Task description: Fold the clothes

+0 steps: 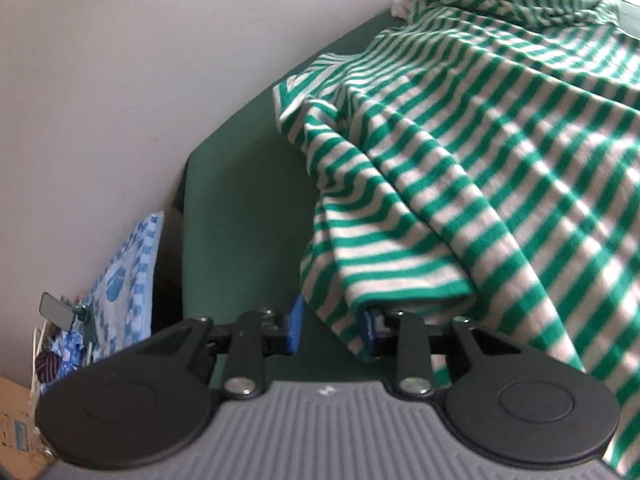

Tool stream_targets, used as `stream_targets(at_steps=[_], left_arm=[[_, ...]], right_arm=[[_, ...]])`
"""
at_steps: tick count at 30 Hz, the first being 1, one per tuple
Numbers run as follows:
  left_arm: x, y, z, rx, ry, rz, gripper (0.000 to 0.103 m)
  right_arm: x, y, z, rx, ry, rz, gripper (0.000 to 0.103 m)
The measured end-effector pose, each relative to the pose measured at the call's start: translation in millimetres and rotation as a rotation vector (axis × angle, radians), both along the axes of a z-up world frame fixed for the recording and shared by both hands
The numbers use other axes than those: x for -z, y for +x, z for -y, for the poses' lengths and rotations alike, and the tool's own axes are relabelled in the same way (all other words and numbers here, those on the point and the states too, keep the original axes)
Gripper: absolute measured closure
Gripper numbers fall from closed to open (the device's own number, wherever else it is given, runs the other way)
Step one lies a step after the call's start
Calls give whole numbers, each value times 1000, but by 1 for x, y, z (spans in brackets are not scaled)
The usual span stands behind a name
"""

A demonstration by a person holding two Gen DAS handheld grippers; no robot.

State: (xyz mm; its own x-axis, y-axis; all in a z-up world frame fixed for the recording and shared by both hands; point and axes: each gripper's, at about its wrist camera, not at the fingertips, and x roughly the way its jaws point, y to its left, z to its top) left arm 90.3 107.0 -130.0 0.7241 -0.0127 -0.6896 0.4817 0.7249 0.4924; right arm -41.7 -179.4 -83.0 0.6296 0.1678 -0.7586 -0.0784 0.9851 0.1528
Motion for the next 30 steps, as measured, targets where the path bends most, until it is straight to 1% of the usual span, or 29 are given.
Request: stream_targets(at_steps=[1,3,6,7,8,9,10,12,14,15,16,17,19,21,23,25,26,28,30], left_arm=[[1,3,1,-10,0,4,74],[5,4,5,-25,13,32,74],[13,1,12,-24,58,71,70],[16,-1,14,-13,60,74,73],[19,-3,15,-5,66,90,74],[22,-5,16,0,82,109,73],[24,-7,18,5,98,128,73],[29,-11,21,16,130,165,73],[30,-12,20,26,133,186,73],[30,-11,18,30,120,194,90],[29,-9,15,34,107,203,98],[27,-6,10,27,96,213,99],[23,2,1,12,74,235,99],[12,11,-13,-22,35,271,100],[-3,24,-31,-59,-24,280,100],[-18,40,-49,-99,-64,287,100],[-25,48,-59,-119,-84,291,100],[-38,66,-81,-182,-132,281,100],[-50,81,-104,-247,-186,277,100]], right_arm=[[2,5,2,-5,7,-11,68],[4,11,4,-23,37,-10,65],[7,18,5,-58,72,7,59],[8,18,3,-71,74,22,54],[9,17,0,-85,75,36,45],[10,17,-2,-99,74,51,39],[11,15,-8,-118,46,62,31],[13,12,-19,-154,-11,85,30],[15,9,-26,-132,-48,116,33],[17,8,-29,-120,-67,131,36],[17,7,-31,-98,-86,140,41],[18,7,-35,-64,-105,147,45],[17,9,-39,9,-115,143,47],[16,12,-45,77,-117,132,47],[16,16,-52,118,-136,123,47],[16,20,-56,157,-132,115,48],[15,22,-58,177,-123,111,59],[10,28,-57,208,-72,124,78],[2,39,-61,222,-40,159,80]])
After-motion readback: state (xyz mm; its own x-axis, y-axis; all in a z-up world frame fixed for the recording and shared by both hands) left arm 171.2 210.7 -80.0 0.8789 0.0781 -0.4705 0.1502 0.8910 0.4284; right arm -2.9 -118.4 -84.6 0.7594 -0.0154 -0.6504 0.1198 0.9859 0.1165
